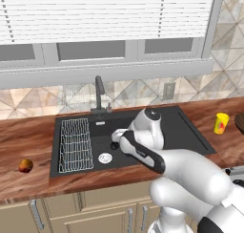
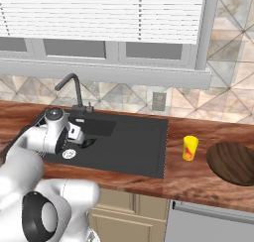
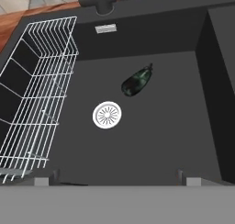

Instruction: Remove the eggplant and peach from the sink. Then move the bowl and cup from the counter to the sink for washing.

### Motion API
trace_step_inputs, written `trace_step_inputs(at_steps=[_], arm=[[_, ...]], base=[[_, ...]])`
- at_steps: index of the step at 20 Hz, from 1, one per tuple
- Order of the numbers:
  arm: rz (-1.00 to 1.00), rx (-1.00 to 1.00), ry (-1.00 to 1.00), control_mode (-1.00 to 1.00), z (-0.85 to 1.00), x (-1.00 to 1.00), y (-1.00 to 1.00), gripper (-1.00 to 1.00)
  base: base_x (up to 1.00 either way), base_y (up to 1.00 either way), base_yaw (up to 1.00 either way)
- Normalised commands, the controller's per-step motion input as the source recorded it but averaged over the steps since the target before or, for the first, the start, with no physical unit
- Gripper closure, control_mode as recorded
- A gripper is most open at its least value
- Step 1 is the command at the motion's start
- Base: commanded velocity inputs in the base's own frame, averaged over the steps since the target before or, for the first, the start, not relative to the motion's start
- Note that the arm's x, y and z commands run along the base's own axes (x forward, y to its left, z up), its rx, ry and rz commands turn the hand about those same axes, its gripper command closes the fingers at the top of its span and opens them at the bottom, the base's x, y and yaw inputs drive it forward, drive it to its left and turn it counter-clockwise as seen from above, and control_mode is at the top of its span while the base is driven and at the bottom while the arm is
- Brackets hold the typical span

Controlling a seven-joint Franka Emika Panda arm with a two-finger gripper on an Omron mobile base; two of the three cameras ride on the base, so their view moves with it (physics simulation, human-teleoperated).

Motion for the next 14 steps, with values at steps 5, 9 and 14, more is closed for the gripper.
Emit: trace_step_inputs(at_steps=[5,9,14], arm=[[0.00,0.00,0.00,-1.00,-0.02,0.25,-0.02,-1.00],[0.00,0.00,0.00,-1.00,-0.04,0.18,0.00,-1.00],[0.00,0.00,0.00,-1.00,-0.06,0.11,0.00,-1.00]], base=[[0.00,0.00,0.00],[0.00,0.00,0.00],[0.00,0.00,0.00]])
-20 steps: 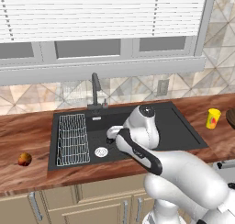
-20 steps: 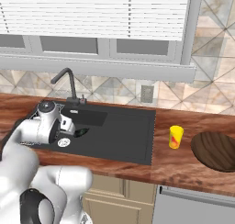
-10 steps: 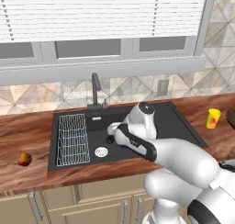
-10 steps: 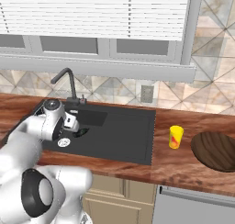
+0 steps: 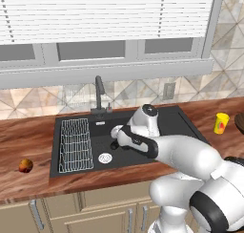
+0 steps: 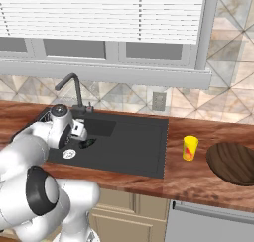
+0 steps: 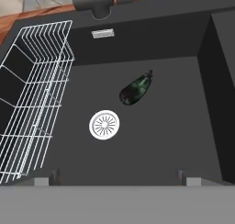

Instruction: Remove the eggplant and peach from the sink. Then move the bowl and cup from the counter to the sink for washing.

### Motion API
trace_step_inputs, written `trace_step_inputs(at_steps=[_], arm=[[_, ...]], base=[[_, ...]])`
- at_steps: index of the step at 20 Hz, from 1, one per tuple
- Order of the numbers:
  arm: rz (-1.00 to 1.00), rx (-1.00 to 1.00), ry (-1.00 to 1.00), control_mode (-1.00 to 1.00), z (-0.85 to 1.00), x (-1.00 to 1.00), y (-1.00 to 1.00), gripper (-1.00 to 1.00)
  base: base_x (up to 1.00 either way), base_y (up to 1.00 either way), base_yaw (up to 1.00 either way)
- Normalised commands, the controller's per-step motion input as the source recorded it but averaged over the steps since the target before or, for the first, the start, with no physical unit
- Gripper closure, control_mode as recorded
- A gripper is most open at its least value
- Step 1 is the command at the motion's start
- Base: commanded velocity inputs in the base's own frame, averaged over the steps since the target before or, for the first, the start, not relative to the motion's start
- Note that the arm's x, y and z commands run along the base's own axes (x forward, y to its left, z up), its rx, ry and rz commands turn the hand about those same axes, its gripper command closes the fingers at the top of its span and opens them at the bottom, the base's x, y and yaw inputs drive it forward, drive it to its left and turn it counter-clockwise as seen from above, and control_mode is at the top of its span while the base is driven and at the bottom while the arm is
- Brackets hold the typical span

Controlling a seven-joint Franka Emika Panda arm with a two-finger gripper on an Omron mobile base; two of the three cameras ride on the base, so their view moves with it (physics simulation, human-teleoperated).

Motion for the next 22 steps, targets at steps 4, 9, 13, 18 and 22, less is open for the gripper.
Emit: trace_step_inputs(at_steps=[4,9,13,18,22], arm=[[0.00,0.00,0.00,-1.00,-0.06,0.07,-0.08,-1.00],[0.00,0.00,0.00,-1.00,-0.07,0.09,-0.04,-1.00],[0.00,0.00,0.00,-1.00,-0.06,0.09,-0.06,-1.00],[0.00,0.00,0.00,-1.00,-0.03,0.12,0.00,-1.00],[-0.01,0.00,0.00,-1.00,-0.04,0.11,0.00,-1.00]], base=[[0.00,0.00,0.00],[0.00,0.00,0.00],[0.00,0.00,0.00],[0.00,0.00,0.00],[0.00,0.00,0.00]])
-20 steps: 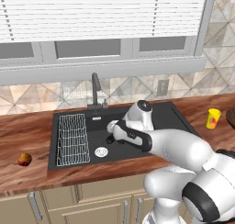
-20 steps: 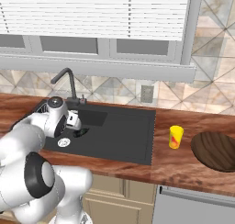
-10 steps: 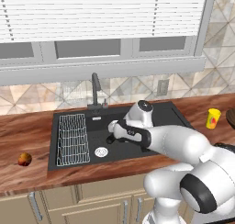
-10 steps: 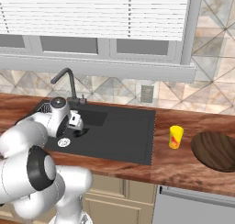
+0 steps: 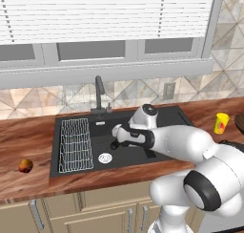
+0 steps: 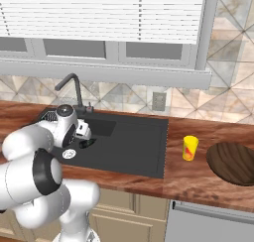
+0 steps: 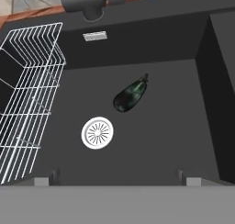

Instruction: Remove the eggplant and peach from the sink. Then move the bowl and cup from the counter to the sink for washing.

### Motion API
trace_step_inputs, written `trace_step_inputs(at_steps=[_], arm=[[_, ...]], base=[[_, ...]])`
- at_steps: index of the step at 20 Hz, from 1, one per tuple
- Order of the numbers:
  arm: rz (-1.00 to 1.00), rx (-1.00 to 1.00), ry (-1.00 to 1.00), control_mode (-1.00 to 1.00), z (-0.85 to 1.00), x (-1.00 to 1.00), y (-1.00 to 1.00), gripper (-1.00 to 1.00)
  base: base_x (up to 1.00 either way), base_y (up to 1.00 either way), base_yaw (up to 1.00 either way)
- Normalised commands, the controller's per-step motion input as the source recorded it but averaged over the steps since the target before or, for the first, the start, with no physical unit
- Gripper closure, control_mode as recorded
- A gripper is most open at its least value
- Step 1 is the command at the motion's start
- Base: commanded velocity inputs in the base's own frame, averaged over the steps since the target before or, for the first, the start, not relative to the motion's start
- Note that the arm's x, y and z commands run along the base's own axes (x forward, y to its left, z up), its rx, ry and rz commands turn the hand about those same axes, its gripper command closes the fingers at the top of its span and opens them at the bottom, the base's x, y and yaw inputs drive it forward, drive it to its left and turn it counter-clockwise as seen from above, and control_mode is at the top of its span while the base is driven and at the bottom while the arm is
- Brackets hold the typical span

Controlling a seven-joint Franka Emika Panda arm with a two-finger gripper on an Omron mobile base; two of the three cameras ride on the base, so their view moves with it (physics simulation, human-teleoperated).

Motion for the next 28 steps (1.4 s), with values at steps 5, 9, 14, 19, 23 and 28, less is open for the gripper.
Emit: trace_step_inputs(at_steps=[5,9,14,19,23,28], arm=[[-0.04,0.00,0.00,-1.00,-0.03,0.12,0.00,-1.00],[-0.08,0.00,0.01,-1.00,-0.04,0.05,-0.02,-1.00],[-0.13,0.00,0.00,-1.00,-0.04,0.04,0.00,-1.00],[-0.12,0.00,0.00,-1.00,-0.04,0.07,0.00,-1.00],[-0.07,0.00,0.00,-1.00,-0.02,0.11,0.00,-1.00],[-0.04,0.00,0.00,-1.00,-0.04,0.09,0.00,-1.00]], base=[[0.00,0.00,0.00],[0.00,0.00,0.00],[0.00,0.00,0.00],[0.00,0.00,0.00],[0.00,0.00,0.00],[0.00,0.00,0.00]])
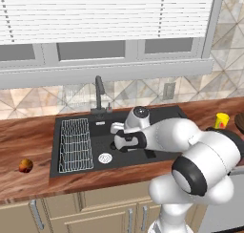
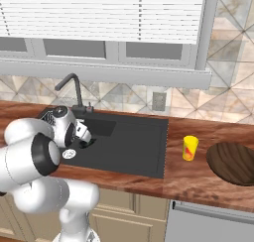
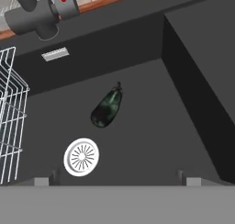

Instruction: Remove the eggplant and peach from the sink. Then move the bowl and cup from the counter to the sink for washing.

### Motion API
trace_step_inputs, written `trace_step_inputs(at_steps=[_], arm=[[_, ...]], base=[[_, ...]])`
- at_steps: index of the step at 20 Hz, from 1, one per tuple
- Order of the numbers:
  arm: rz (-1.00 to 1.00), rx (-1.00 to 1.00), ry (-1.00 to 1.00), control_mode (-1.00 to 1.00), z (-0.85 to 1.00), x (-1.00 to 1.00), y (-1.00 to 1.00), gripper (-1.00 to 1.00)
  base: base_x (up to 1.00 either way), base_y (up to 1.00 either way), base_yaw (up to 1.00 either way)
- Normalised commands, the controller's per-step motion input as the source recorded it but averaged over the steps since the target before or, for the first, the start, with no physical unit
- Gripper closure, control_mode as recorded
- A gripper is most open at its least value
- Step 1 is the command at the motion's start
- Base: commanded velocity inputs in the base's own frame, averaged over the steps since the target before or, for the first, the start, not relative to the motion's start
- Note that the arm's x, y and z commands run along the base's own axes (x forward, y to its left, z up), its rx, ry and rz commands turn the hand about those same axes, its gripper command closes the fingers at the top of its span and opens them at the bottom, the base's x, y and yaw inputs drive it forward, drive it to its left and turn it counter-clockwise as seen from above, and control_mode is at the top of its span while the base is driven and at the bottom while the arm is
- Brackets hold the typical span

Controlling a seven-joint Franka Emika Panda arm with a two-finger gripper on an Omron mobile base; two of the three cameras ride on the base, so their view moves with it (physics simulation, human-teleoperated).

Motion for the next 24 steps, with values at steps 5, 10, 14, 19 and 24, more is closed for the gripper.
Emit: trace_step_inputs(at_steps=[5,10,14,19,24], arm=[[-0.03,0.01,0.00,-1.00,-0.03,0.13,0.00,-1.00],[-0.01,0.05,0.00,-1.00,-0.05,0.10,0.00,-1.00],[0.00,0.08,0.00,-1.00,-0.07,0.04,0.00,-1.00],[0.00,0.11,0.00,-1.00,-0.06,0.00,0.00,-1.00],[0.00,0.08,0.00,-1.00,-0.08,0.00,0.00,-1.00]], base=[[0.00,0.00,0.00],[0.00,0.00,0.00],[0.00,0.00,0.00],[0.00,0.00,0.00],[0.00,0.00,0.00]])
